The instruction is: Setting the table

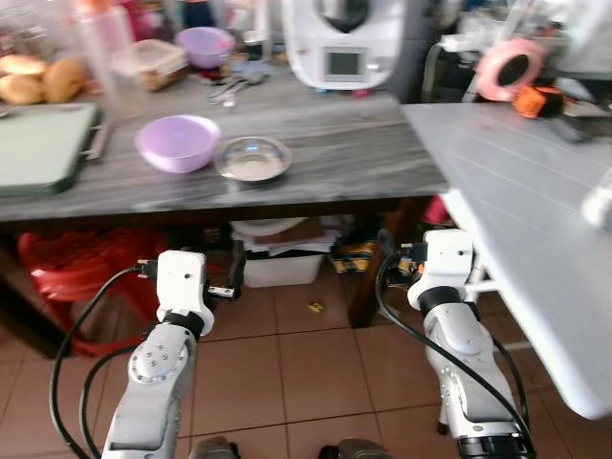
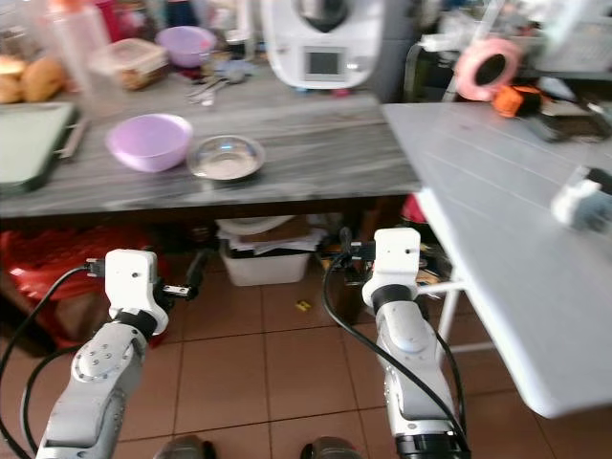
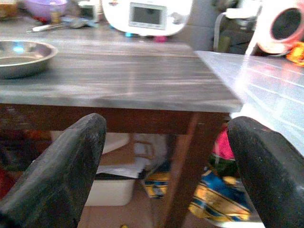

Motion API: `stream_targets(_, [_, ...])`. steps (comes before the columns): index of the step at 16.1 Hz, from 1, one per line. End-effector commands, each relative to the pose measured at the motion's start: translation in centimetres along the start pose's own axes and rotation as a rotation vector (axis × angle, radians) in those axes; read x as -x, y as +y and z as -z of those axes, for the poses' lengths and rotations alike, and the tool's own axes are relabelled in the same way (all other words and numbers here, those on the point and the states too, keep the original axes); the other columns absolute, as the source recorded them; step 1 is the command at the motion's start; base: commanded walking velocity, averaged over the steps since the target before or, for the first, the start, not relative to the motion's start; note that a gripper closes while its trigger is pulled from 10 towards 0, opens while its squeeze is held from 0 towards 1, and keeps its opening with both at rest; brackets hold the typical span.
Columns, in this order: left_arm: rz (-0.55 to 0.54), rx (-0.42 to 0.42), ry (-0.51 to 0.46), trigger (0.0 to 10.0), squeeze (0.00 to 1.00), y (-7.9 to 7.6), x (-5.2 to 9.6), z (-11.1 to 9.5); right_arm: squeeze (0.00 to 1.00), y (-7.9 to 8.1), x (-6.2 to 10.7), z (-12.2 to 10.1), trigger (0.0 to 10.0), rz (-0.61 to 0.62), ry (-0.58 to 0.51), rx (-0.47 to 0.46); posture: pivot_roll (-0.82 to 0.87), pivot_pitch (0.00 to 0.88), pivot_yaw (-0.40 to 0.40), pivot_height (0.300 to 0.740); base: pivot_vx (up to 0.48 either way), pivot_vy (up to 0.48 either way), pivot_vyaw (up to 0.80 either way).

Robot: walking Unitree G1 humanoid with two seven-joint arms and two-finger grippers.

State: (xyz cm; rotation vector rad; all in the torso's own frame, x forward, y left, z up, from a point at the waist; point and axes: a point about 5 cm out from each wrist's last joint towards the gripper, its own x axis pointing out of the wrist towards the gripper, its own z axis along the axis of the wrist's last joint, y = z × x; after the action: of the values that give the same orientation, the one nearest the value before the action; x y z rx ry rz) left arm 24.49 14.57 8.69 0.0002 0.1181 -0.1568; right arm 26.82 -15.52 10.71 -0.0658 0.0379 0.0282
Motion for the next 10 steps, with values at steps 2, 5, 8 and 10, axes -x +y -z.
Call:
stream_targets(2, [0.017, 0.003, 0.007, 10.0, 0.00, -0.29, -0.31, -0.03, 0.00, -0.76, -0.21, -0.67, 10.0, 0.013, -0.024, 0.004, 0.01, 0.000, -0.022, 0.740, 0.000, -0.270, 0.00])
stream_targets(5, [0.015, 0.008, 0.007, 10.0, 0.00, -0.30, -0.37, -0.01, 0.00, -0.88, -0.32, -0.78, 10.0, 0.014, -0.025, 0.009, 0.01, 0.000, -0.027, 0.740, 0.000, -0.170, 0.00])
stream_targets(8, [-0.007, 0.014, -0.003, 10.0, 0.00, -0.30, -0.45, -0.08, 0.00, -0.87, -0.34, -0.87, 10.0, 0.008, -0.025, 0.013, 0.00, 0.000, -0.032, 0.740, 0.000, 0.000, 0.00])
stream_targets(10, [-0.040, 0.033, 0.000, 10.0, 0.00, -0.03, -0.66, -0.01, 0.00, -1.02, -0.31, -0.88, 10.0, 0.008, -0.024, 0.015, 0.00, 0.000, -0.034, 0.740, 0.000, 0.000, 0.00])
